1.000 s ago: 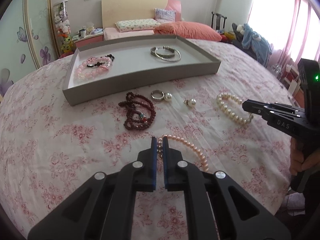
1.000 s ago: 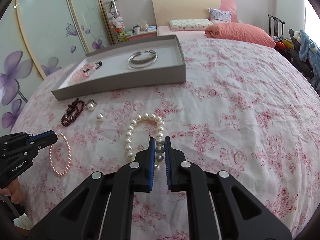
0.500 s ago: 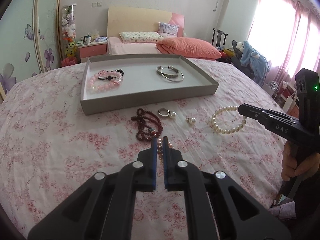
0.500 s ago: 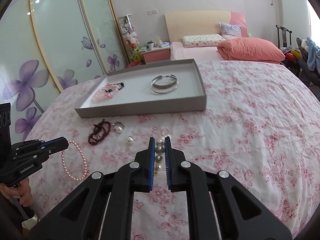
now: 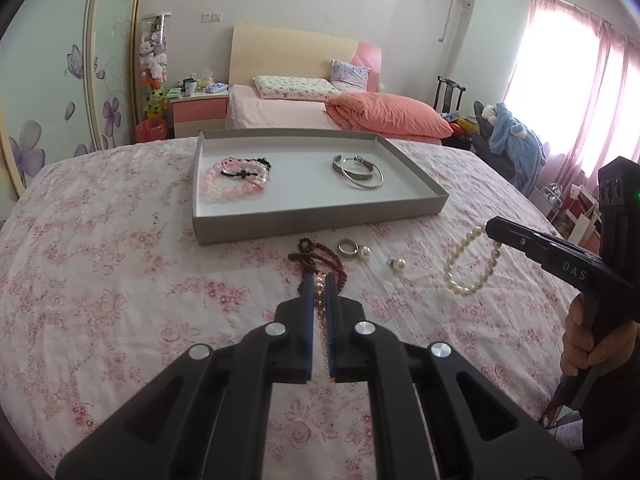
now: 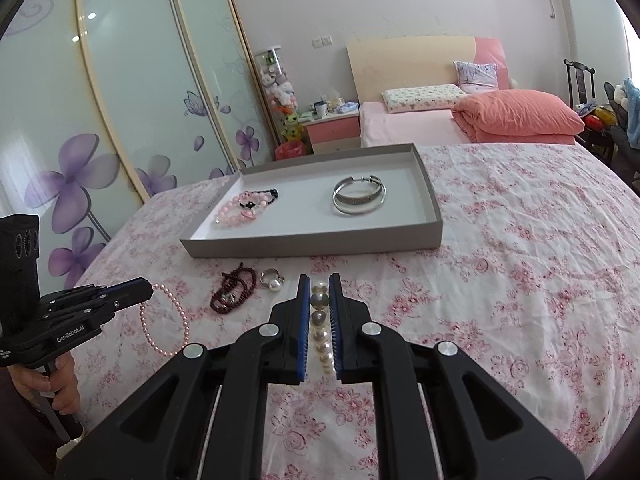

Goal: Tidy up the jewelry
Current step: 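Lift and carry both pearl bracelets over the white tray with both grippers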

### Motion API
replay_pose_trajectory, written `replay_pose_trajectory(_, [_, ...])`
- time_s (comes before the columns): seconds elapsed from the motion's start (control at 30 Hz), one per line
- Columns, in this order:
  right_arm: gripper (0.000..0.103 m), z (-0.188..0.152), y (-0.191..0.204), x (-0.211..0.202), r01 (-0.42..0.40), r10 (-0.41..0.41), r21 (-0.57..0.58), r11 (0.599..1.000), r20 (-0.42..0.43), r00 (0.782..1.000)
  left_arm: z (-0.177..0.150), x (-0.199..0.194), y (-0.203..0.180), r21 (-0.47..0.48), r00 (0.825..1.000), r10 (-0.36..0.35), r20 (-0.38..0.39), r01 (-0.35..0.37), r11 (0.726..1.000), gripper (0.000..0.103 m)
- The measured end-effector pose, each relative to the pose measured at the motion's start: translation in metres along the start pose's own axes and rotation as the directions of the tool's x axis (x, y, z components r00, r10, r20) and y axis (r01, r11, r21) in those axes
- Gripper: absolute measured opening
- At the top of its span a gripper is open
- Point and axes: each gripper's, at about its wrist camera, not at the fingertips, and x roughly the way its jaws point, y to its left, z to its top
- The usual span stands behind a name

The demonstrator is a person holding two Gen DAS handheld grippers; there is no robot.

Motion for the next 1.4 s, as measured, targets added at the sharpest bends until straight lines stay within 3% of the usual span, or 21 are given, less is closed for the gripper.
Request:
replay_pose_trajectory(0.43, [0.010, 0.011, 0.014, -0.002, -0.029, 0.030, -0.023, 0.999, 0.038, 0.999, 0.018, -0.017, 0.013, -0.051, 0.995, 0.052, 0.079, -0.048, 0.998, 0.006])
replay_pose_trajectory(0.73, [0.010, 0.027, 0.022, -0.004, -0.036, 0.040, -0.046, 0.998, 0.084, 0.996, 0.032, -0.028, 0.012, -0.063, 0.980, 0.118, 0.158, -0.109, 0.992, 0.006])
replay_pose_trajectory(1.4, [0.010, 0.076, 0.031, 0.001, -0.001, 0.018, -0.086, 0.996, 0.201, 0.980, 0.075, -0.010, -0.005, -0.031, 0.952, 0.211, 0.222, -0.209, 0.977, 0.006])
